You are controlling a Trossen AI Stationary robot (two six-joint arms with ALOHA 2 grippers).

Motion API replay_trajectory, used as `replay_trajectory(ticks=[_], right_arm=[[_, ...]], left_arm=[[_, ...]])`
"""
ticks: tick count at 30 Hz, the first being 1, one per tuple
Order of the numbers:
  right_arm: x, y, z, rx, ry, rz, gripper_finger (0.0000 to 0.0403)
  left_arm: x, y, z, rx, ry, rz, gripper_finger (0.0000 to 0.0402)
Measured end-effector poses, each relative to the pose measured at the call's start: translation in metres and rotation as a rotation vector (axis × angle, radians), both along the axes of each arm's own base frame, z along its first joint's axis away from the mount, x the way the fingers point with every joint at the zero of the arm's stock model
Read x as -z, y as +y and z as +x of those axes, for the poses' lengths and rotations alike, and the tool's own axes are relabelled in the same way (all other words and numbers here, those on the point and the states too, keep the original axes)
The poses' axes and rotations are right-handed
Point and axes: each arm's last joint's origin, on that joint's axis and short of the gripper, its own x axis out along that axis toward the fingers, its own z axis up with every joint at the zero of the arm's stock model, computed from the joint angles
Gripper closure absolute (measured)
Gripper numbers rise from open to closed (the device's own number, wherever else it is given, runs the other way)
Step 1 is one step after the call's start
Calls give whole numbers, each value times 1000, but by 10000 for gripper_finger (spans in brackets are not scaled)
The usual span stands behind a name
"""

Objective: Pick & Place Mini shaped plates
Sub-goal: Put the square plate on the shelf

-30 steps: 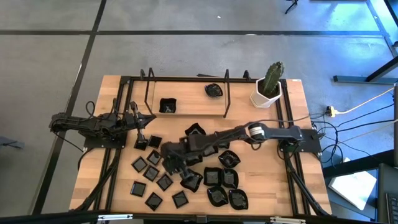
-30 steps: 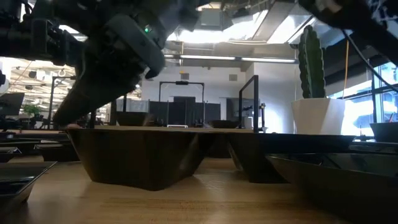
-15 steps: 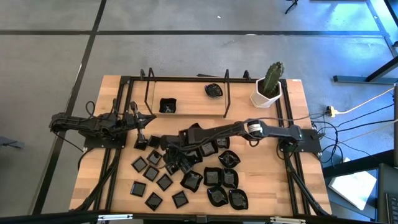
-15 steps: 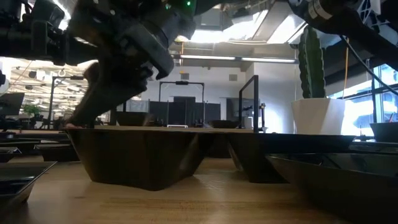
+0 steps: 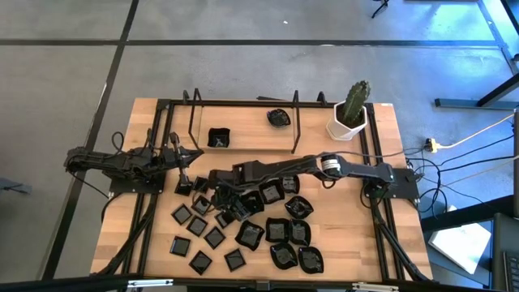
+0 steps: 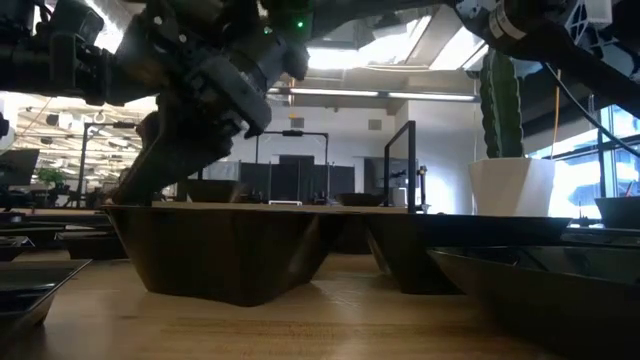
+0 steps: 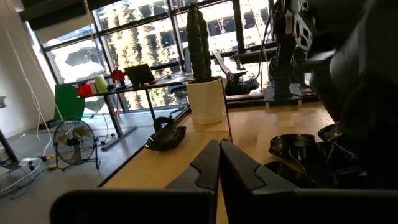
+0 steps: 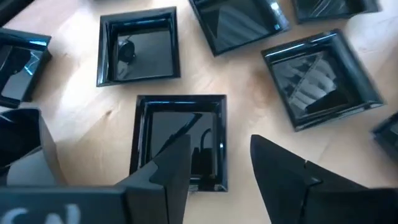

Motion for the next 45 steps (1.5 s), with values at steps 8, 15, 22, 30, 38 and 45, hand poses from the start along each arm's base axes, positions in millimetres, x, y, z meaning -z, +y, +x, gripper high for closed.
replay_trajectory(ticks=[8,15,22,30,38,45], right_arm=[[17,3,5,-4,1,2,237],[30,3,7,-4,24,4,237],[33,3,8,-6,25,6,241],[33,1,8,4,26,3,323],[31,-11,11,74,31,12,395],[20,-30,10,183,57,55,397]], left_arm=[[0,0,0,1,-1,-3,394],[0,0,0,1,-1,-3,397],[0,0,0,2,-1,-3,394],[0,0,0,2,-1,-2,397],[0,0,0,0,0,0,395],[0,0,0,1,0,0,395]])
